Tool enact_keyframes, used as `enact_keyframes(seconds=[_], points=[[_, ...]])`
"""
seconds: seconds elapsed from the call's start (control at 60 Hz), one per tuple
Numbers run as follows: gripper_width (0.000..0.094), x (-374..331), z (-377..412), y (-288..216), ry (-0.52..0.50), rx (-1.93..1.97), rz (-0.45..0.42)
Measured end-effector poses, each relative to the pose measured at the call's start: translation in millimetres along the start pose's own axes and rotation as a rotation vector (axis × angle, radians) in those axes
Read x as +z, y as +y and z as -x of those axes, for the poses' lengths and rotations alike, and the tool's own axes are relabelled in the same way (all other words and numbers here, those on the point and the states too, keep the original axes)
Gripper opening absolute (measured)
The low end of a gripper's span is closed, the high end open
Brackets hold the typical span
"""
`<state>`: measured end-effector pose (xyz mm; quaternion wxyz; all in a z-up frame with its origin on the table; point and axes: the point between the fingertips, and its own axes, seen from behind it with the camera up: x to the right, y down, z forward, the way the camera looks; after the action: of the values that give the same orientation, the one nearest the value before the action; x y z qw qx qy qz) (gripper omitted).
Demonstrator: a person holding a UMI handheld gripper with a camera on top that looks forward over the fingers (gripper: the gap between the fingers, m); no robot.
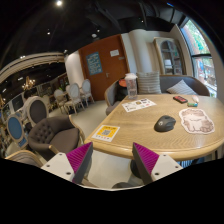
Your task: Arrange mouse
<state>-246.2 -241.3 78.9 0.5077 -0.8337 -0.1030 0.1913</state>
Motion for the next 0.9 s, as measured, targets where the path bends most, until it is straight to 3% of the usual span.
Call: enact_keyframes(seconds=[0.15, 0.45, 0.9], points=[[0.0833, 5, -31, 6, 0.089, -0.015, -0.018], [0.0833, 48, -145, -5, 0.282, -0.055, 0.03], [0.0825, 158, -215, -42, 0.306, 0.025, 0.172]])
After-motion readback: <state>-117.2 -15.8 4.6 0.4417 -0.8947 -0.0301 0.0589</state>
